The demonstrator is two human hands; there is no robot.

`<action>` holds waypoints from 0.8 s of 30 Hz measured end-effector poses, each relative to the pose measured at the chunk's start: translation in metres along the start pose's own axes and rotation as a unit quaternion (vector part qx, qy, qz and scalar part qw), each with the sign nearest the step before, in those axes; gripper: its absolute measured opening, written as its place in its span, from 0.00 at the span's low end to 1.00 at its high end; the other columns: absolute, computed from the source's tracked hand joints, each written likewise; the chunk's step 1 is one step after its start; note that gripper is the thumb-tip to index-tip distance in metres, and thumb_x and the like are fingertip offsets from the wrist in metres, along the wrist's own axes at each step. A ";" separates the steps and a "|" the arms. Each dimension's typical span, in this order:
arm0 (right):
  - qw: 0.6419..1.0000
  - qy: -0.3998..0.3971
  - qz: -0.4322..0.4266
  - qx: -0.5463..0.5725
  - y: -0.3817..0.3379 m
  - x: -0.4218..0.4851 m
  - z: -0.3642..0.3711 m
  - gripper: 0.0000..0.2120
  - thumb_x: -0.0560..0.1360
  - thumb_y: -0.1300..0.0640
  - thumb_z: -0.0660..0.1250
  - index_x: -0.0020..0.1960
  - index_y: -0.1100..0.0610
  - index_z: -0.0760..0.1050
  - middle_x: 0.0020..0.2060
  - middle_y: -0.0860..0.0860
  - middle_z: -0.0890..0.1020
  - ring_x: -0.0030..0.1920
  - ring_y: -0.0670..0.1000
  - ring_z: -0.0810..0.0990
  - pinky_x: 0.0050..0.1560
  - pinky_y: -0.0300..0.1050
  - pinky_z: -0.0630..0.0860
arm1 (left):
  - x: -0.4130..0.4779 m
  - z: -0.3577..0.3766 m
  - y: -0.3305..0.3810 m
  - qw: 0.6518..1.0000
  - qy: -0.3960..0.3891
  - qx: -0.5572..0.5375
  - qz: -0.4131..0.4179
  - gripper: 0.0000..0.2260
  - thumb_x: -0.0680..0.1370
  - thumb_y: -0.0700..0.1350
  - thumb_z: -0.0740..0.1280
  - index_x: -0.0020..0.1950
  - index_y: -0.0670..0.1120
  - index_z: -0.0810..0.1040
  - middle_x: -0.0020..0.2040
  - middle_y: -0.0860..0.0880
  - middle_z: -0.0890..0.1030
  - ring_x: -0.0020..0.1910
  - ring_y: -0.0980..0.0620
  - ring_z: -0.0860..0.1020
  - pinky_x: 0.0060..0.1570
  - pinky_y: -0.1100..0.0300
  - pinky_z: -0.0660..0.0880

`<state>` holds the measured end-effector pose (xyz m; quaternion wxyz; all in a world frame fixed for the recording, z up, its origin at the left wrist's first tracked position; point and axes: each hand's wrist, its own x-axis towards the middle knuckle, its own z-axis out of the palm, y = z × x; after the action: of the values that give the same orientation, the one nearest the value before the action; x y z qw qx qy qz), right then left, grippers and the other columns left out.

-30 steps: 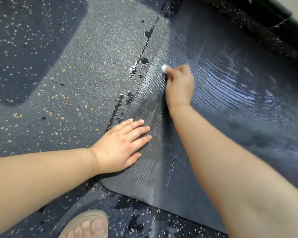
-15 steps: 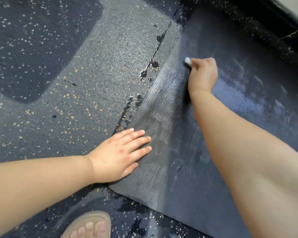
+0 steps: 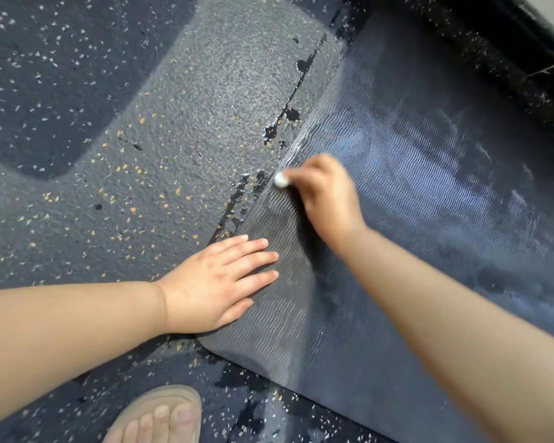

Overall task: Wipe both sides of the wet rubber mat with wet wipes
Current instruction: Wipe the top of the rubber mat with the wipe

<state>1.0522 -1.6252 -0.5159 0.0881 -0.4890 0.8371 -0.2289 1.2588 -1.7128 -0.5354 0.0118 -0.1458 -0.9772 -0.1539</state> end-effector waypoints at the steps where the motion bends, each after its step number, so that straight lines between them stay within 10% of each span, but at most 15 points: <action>1: 0.998 0.025 0.050 -0.006 0.010 0.021 -0.002 0.08 0.73 0.62 0.67 0.48 0.56 0.83 0.42 0.58 0.78 0.45 0.57 0.77 0.46 0.42 0.70 | -0.001 0.000 0.000 1.000 0.001 -0.002 0.001 0.20 0.74 0.52 0.60 0.62 0.47 0.79 0.64 0.45 0.77 0.65 0.42 0.73 0.63 0.42 0.69; 6: 0.970 0.133 0.206 0.006 0.029 0.067 0.000 0.08 0.75 0.62 0.65 0.49 0.59 0.83 0.46 0.59 0.78 0.49 0.57 0.77 0.50 0.40 0.69 | -0.002 -0.005 -0.002 1.000 -0.002 -0.006 0.002 0.21 0.70 0.51 0.71 0.61 0.46 0.80 0.63 0.45 0.78 0.64 0.42 0.74 0.62 0.42 0.70; 18: 0.999 -0.011 -0.026 0.030 -0.050 -0.093 0.011 0.07 0.72 0.63 0.68 0.46 0.57 0.84 0.37 0.55 0.79 0.38 0.58 0.77 0.42 0.45 0.70 | -0.033 -0.018 -0.007 0.999 -0.006 -0.021 0.025 0.15 0.71 0.46 0.61 0.52 0.48 0.83 0.53 0.48 0.81 0.53 0.44 0.80 0.58 0.51 0.67; 24: 0.975 0.061 0.201 -0.073 0.009 -0.027 -0.010 0.09 0.75 0.63 0.64 0.50 0.58 0.83 0.47 0.60 0.79 0.51 0.61 0.74 0.51 0.45 0.65 | -0.042 -0.023 0.004 0.999 -0.032 -0.010 0.016 0.16 0.72 0.48 0.59 0.54 0.48 0.83 0.55 0.46 0.81 0.55 0.43 0.79 0.59 0.45 0.72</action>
<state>1.0550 -1.5949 -0.5130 0.0452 -0.3009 0.9365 -0.1744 1.2992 -1.7283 -0.5153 -0.0185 -0.1665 -0.9731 -0.1583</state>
